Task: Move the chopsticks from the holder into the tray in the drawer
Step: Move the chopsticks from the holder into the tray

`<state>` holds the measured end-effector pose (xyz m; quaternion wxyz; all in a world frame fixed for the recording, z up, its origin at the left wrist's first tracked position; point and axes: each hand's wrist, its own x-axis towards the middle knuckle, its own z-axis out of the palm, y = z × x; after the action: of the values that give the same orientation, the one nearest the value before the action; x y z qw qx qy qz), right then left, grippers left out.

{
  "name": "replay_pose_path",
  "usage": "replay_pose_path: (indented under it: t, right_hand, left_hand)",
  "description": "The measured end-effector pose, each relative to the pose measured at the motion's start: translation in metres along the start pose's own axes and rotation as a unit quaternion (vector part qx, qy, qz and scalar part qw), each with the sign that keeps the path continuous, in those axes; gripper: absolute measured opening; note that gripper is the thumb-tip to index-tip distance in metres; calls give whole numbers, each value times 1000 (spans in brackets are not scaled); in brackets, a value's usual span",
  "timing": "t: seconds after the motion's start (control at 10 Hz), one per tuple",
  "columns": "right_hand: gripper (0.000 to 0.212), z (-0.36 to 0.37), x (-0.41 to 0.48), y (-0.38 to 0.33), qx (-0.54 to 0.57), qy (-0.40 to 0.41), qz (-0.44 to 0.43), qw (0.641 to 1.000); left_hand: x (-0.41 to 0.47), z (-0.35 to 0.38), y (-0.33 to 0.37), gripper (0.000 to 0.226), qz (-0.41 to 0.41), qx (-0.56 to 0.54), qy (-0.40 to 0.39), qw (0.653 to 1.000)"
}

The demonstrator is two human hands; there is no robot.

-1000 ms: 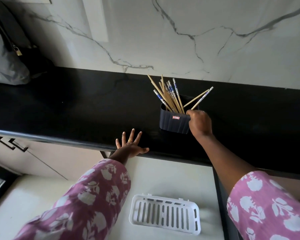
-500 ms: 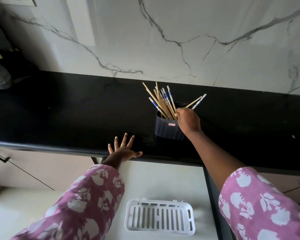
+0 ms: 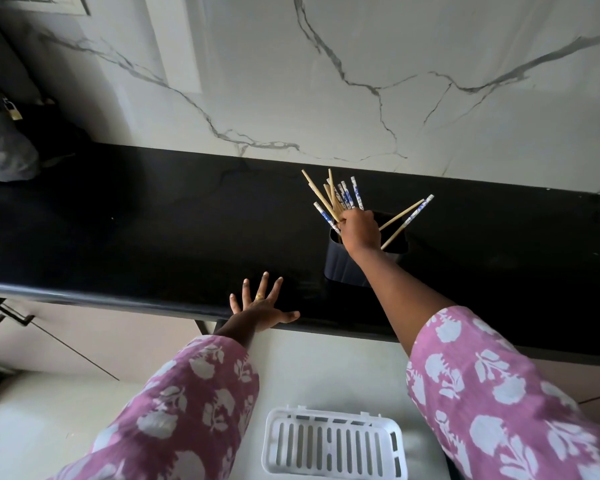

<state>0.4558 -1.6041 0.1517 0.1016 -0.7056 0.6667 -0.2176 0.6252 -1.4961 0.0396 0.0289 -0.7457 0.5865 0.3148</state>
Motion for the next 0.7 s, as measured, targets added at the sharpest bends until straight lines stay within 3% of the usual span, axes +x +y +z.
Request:
replay_pose_path:
  t: [0.3, 0.5, 0.7]
  right_hand:
    - [19, 6, 5, -1, -37, 13, 33, 999]
    - [17, 2, 6, 0, 5, 40, 35, 999]
    - [15, -35, 8, 5, 142, 135, 8, 981]
  left_hand:
    - [9, 5, -6, 95, 9, 7, 3, 1000]
    - [11, 6, -7, 96, 10, 12, 6, 1000]
    - [9, 9, -6, 94, 6, 15, 20, 1000]
